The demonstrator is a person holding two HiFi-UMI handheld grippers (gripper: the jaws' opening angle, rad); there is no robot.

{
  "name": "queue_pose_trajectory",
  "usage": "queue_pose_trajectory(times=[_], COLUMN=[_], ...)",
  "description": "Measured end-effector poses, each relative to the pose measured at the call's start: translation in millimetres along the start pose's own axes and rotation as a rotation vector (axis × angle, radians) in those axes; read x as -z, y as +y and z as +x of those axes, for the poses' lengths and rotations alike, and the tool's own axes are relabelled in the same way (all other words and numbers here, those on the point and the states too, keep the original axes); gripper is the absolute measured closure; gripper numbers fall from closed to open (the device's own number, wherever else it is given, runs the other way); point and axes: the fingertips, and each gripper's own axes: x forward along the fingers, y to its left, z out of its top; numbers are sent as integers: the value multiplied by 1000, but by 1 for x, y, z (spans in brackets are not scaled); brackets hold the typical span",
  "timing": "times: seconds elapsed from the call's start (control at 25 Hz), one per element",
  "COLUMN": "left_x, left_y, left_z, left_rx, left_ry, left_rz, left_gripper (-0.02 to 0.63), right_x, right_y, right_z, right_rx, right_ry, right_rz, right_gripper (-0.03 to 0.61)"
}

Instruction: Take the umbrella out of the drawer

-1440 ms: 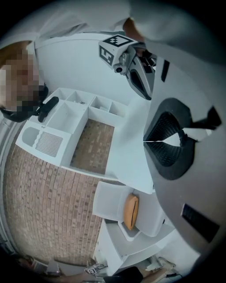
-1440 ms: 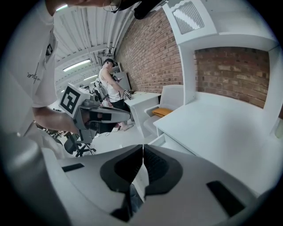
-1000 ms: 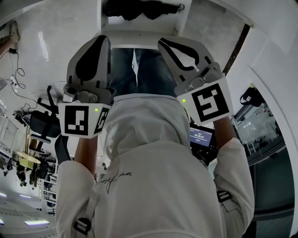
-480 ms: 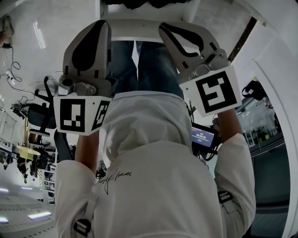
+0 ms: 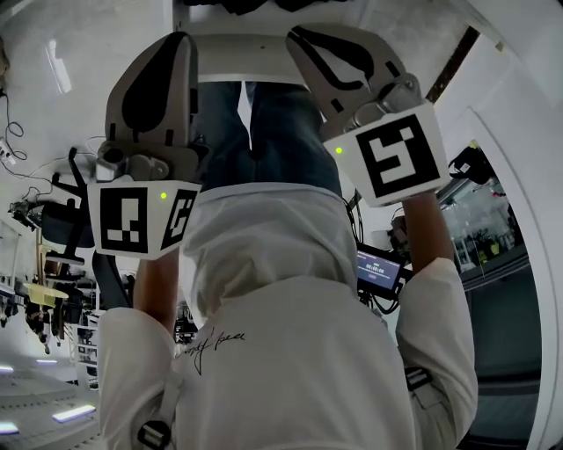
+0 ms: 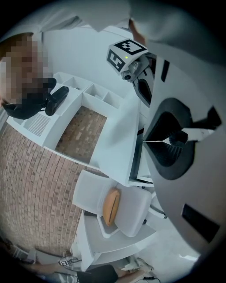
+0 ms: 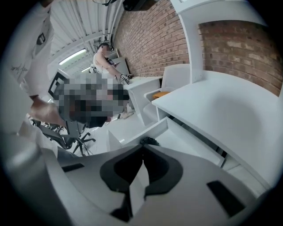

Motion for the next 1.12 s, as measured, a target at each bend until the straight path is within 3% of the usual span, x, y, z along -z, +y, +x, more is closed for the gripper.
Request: queue_pose_trajectory(times=[0.72, 1.04, 1.12], left_x=[32, 36, 35], left_y=[-10, -6, -7], left_z=[-2, -7, -8], left_rx=[22, -38, -43], left_ry=[25, 23, 14], left_rz=[-28, -58, -61], left_gripper=[597, 597, 597], right_x=[45, 74, 79], right_y=[-28, -45, -48], right_z=[62, 86, 94], right_rx=[61, 63, 49], right_ry=[100, 177, 196], right_rz=[-116, -201, -207], right_gripper=[549, 548, 523])
